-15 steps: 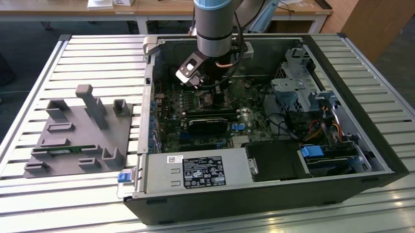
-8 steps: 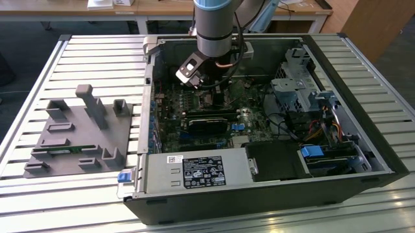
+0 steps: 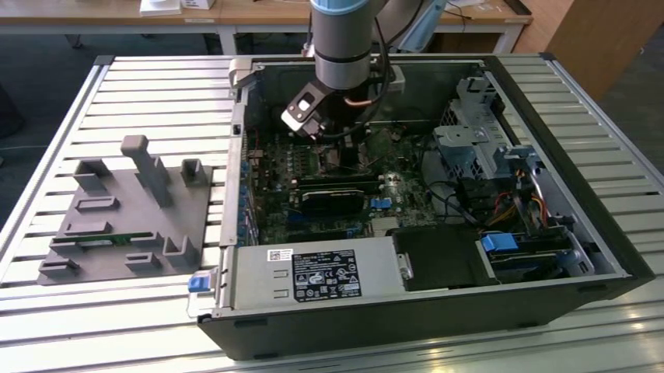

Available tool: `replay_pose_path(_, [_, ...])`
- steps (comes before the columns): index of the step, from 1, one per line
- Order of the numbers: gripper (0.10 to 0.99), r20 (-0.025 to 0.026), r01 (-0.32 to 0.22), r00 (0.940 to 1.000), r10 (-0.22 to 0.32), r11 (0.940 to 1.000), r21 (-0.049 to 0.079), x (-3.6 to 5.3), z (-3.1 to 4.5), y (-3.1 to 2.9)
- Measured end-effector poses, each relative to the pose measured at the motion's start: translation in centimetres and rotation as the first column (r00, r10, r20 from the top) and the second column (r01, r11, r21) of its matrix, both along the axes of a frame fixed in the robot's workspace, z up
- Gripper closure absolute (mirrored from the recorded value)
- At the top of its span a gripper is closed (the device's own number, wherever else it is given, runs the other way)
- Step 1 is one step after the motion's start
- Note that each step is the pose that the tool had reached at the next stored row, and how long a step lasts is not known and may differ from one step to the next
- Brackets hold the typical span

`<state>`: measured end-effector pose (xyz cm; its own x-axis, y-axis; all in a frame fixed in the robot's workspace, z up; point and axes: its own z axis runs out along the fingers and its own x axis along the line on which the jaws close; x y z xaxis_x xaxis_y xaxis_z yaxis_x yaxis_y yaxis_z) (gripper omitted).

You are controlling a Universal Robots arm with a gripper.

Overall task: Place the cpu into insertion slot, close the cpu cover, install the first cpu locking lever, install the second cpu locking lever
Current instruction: 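Place the cpu into insertion slot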

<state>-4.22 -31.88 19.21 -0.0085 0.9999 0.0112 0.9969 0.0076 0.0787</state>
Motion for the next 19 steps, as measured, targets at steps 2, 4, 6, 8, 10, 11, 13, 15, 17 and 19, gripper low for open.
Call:
replay_pose_path(2, [0.471,0.0,0.0,1.0,0.0,1.0,0.0,0.0,0.0,0.03])
replay_pose_path(4, [0.471,0.0,0.0,1.0,0.0,1.0,0.0,0.0,0.0,0.03])
replay_pose_path(6, [0.471,0.0,0.0,1.0,0.0,1.0,0.0,0.0,0.01,0.03])
replay_pose_path(8, [0.471,-0.0001,0.0,1.0,0.0,1.0,0.0,0.0,0.13,0.03])
replay_pose_path(10, [0.471,-0.0001,0.0,1.0,0.0,1.0,0.0,0.0,0.28,0.03])
replay_pose_path(11, [0.471,-0.0001,0.0,1.0,0.0,1.0,0.0,0.0,0.31,0.04])
replay_pose_path(13, [0.471,-0.0003,0.0,1.0,0.0,1.0,0.0,0.03,0.3,0.03])
replay_pose_path(15, [0.471,-0.0005,0.0,1.0,0.0,1.0,0.0,0.05,0.3,0.03])
replay_pose_path(17, [0.471,-0.0005,0.0,1.0,0.0,1.0,0.0,0.08,0.27,0.02])
replay_pose_path(19, [0.471,-0.0004,0.0,1.0,0.0,1.0,0.0,0.09,0.26,-0.01])
